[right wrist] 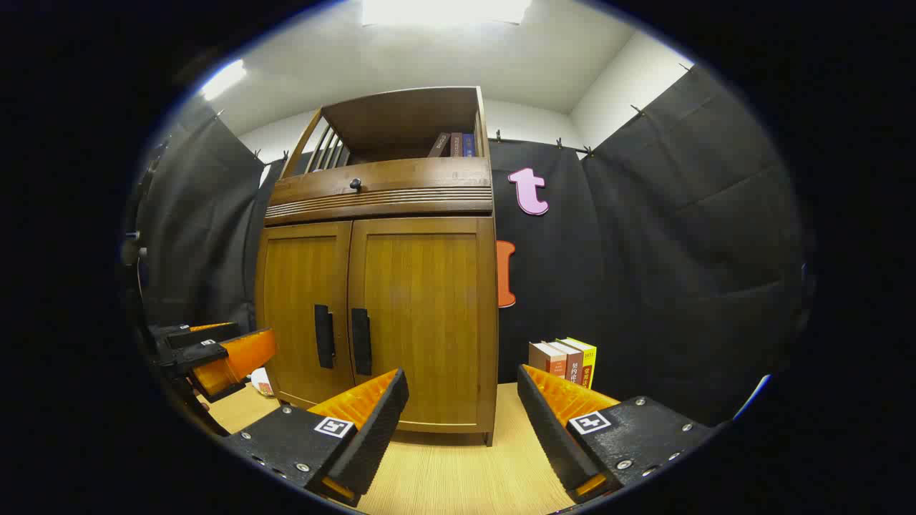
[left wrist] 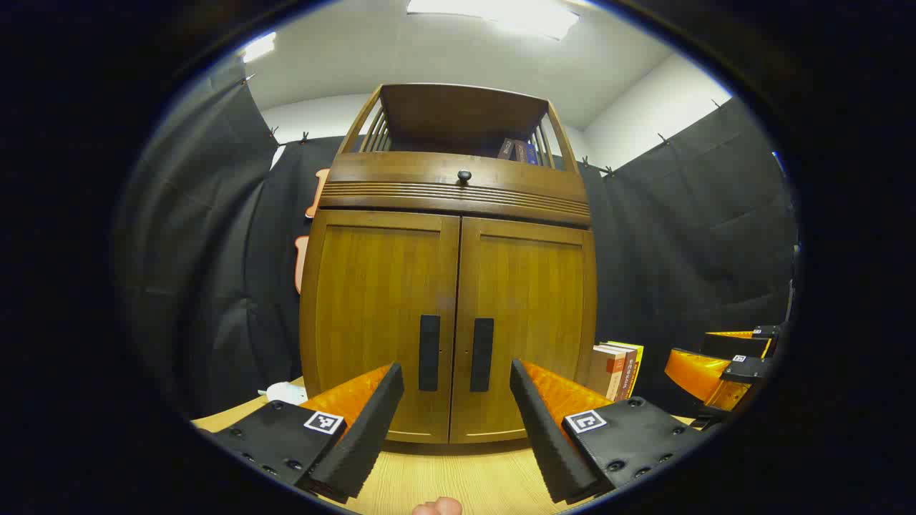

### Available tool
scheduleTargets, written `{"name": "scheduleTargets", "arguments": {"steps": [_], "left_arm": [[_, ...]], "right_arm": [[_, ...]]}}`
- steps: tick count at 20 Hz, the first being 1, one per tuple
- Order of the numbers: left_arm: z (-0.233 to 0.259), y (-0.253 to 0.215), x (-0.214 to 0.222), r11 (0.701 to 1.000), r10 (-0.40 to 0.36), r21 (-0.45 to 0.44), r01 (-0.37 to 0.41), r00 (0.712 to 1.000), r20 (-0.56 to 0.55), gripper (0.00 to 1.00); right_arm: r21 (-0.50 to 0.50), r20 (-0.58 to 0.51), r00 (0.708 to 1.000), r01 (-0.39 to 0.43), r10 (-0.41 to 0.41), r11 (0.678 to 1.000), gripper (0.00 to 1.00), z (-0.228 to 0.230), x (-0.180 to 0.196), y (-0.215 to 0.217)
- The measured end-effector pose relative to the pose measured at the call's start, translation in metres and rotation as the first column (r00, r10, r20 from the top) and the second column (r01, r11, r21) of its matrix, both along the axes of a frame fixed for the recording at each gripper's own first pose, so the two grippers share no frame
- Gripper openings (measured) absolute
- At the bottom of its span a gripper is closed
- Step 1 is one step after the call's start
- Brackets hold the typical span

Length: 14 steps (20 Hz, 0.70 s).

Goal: Open the right door of the double-door shoe cabinet with the right hand, and open the left door with the left hand.

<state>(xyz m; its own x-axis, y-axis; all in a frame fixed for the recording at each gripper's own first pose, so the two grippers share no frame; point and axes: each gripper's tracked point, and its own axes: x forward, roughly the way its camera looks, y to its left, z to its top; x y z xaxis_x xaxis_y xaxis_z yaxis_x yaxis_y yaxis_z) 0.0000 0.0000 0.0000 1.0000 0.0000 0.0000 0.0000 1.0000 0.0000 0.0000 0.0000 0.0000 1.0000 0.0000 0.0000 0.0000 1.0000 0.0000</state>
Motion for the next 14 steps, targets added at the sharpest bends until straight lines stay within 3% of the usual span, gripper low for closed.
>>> {"name": "scheduleTargets", "arguments": {"steps": [1,2,4,9,14], "left_arm": [[0.000,-0.001,0.001,1.000,-0.001,0.005,0.001,1.000,0.004,0.93],[0.003,-0.002,0.001,1.000,0.001,0.009,-0.001,1.000,0.009,0.93],[0.004,-0.004,0.000,1.000,-0.003,0.009,0.003,1.000,0.017,0.96],[0.004,-0.006,-0.001,1.000,-0.006,0.024,0.006,1.000,0.016,0.93],[0.000,-0.002,-0.001,0.999,0.017,0.028,-0.017,1.000,-0.001,0.97]], "right_arm": [[0.000,0.000,1.000,0.002,-0.002,1.000,0.97,0.000,-0.001,-0.001],[0.000,0.001,1.000,0.003,-0.003,1.000,0.94,-0.001,-0.001,0.000],[0.005,0.007,1.000,0.000,0.000,1.000,0.97,0.001,-0.001,0.000],[0.005,0.020,1.000,0.009,-0.009,1.000,0.94,-0.003,-0.003,-0.005],[0.016,0.003,1.000,-0.001,0.000,1.000,0.94,-0.013,-0.002,-0.005]]}}
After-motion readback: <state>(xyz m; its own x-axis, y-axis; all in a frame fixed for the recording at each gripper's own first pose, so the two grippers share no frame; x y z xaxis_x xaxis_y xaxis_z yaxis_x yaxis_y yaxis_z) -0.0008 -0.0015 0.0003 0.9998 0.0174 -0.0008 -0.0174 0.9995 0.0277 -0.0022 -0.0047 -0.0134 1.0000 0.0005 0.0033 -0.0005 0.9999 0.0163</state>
